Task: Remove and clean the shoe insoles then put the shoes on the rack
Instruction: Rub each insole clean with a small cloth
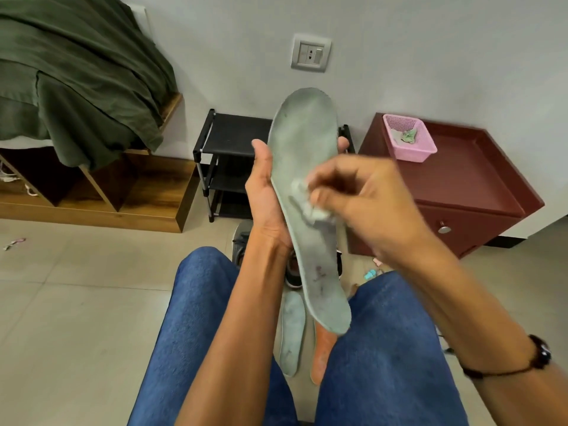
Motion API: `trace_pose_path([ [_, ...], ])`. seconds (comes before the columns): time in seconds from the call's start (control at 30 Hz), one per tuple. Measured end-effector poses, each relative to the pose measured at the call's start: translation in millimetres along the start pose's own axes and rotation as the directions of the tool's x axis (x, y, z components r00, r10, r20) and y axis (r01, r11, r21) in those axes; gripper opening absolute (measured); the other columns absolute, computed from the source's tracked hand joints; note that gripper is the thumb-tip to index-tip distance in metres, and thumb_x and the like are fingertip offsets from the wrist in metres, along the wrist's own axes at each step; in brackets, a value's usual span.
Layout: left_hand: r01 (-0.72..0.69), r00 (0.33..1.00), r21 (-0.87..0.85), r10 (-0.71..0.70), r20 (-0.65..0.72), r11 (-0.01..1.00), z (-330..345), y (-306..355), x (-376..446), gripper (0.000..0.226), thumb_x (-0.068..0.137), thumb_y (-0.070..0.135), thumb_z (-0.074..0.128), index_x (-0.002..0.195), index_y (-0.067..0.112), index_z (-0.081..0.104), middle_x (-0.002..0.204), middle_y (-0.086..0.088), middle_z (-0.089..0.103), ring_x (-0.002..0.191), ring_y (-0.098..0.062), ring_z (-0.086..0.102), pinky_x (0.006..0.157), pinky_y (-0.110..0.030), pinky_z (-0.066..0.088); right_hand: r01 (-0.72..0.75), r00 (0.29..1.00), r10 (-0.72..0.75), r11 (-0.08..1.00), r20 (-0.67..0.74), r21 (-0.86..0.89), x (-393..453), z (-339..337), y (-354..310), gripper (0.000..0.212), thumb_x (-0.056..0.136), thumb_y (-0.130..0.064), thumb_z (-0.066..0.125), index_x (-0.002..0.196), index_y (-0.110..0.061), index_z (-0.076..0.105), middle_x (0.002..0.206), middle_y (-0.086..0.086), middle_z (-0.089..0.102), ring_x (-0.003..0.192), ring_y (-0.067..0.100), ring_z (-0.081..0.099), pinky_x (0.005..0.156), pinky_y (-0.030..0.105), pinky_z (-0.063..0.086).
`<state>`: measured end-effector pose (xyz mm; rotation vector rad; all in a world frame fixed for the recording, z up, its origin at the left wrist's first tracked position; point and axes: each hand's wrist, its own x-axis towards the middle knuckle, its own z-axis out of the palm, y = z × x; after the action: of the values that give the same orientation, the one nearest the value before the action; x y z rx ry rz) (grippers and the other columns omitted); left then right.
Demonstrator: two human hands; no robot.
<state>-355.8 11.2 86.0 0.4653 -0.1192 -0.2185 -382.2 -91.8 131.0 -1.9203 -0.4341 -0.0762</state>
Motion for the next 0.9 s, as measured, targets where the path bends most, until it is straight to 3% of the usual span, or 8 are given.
trace_pose_path([
  [0.1, -0.049, 0.997, 0.025, 0.051, -0.059, 0.998, 2.1, -2.9, 0.1, 0.077, 0.096, 0.058, 0.022, 0.087, 0.003, 0.075, 0.086, -0.013, 0.071, 0.077, -0.023, 0.069, 0.07, -0.031, 0.057, 0.103, 0.942, -0.214, 0.917, -0.257, -0.385, 29.5, -17.6, -4.3, 0.018, 0.077, -0.001, 0.063, 0.081, -0.018, 0.07, 0.082, -0.005, 0.068, 0.079, 0.01, 0.064, 0.077, 0.025, 0.051],
  [0.2, -0.062, 0.997, 0.011, 0.063, -0.048, 0.998, 3.6, -6.7, 1.4, 0.076, 0.097, 0.055, 0.02, 0.082, 0.004, 0.075, 0.082, -0.01, 0.071, 0.076, -0.02, 0.069, 0.071, -0.027, 0.057, 0.136, 0.92, -0.344, 0.729, -0.188, -0.671, 40.7, -2.8, 4.5, 0.015, 0.076, 0.001, 0.062, 0.085, -0.008, 0.07, 0.085, 0.009, 0.066, 0.079, 0.025, 0.062, 0.073, 0.026, 0.042],
  [0.37, 0.02, 1.0, -0.028, -0.019, 0.017, 0.999, -1.6, -5.2, 2.5, 0.085, 0.092, 0.063, 0.019, 0.117, -0.008, 0.059, 0.114, -0.026, 0.058, 0.102, -0.031, 0.059, 0.092, -0.035, 0.05, 0.23, 0.92, -0.369, 0.779, -0.13, -0.583, 10.8, 36.9, 11.2, 0.014, 0.07, 0.002, 0.053, 0.075, -0.007, 0.064, 0.074, 0.006, 0.062, 0.071, 0.025, 0.059, 0.063, 0.039, 0.049],
  [0.47, 0.027, 1.0, 0.033, -0.028, 0.006, 0.999, -3.3, -3.0, 0.3, 0.086, 0.092, 0.066, 0.017, 0.133, -0.005, 0.042, 0.127, -0.027, 0.045, 0.106, -0.032, 0.052, 0.094, -0.038, 0.047, 0.218, 0.973, -0.228, 0.878, 0.026, -0.426, -3.0, 29.1, 9.7, 0.015, 0.074, 0.002, 0.055, 0.074, -0.01, 0.066, 0.075, 0.001, 0.064, 0.074, 0.018, 0.061, 0.068, 0.04, 0.05],
  [0.53, 0.037, 0.998, 0.029, -0.035, -0.057, 0.999, -0.1, -2.7, -0.7, 0.082, 0.093, 0.063, 0.02, 0.121, -0.005, 0.057, 0.115, -0.025, 0.057, 0.098, -0.032, 0.06, 0.087, -0.037, 0.052, 0.12, 0.993, -0.112, 0.951, 0.045, -0.286, -0.6, 12.5, 6.8, 0.019, 0.074, 0.003, 0.06, 0.075, -0.014, 0.068, 0.074, -0.007, 0.065, 0.073, 0.008, 0.061, 0.071, 0.028, 0.051],
  [0.63, -0.005, 0.994, 0.08, 0.014, -0.111, 0.997, 3.8, -5.6, -1.2, 0.078, 0.098, 0.052, 0.019, 0.076, 0.003, 0.076, 0.075, -0.013, 0.071, 0.064, -0.021, 0.069, 0.058, -0.026, 0.056, 0.097, 0.972, -0.158, 0.943, -0.173, -0.317, 22.5, -11.6, 3.9, 0.018, 0.078, 0.002, 0.06, 0.083, -0.013, 0.068, 0.076, -0.012, 0.06, 0.071, 0.005, 0.057, 0.067, 0.02, 0.049],
  [0.77, 0.001, 0.994, 0.064, 0.006, -0.105, 0.998, 3.8, -9.2, 0.9, 0.072, 0.099, 0.048, 0.024, 0.076, 0.005, 0.076, 0.073, -0.01, 0.07, 0.063, -0.02, 0.068, 0.057, -0.026, 0.055, 0.059, 0.932, -0.243, 0.834, -0.27, -0.548, 54.0, -7.6, 6.1, 0.015, 0.079, 0.003, 0.062, 0.087, -0.009, 0.068, 0.08, -0.005, 0.057, 0.072, 0.007, 0.051, 0.066, 0.004, 0.034],
  [0.9, -0.043, 0.992, -0.042, 0.037, -0.12, 0.998, -7.9, -2.3, 4.3, 0.067, 0.099, 0.046, 0.027, 0.069, 0.006, 0.072, 0.069, -0.008, 0.067, 0.066, -0.017, 0.068, 0.065, -0.023, 0.056, 0.165, 0.936, -0.303, 0.825, -0.177, -0.541, 36.8, 32.0, 14.5, 0.015, 0.074, 0.004, 0.061, 0.078, -0.01, 0.066, 0.078, 0.0, 0.062, 0.071, 0.014, 0.057, 0.068, 0.03, 0.046],
])
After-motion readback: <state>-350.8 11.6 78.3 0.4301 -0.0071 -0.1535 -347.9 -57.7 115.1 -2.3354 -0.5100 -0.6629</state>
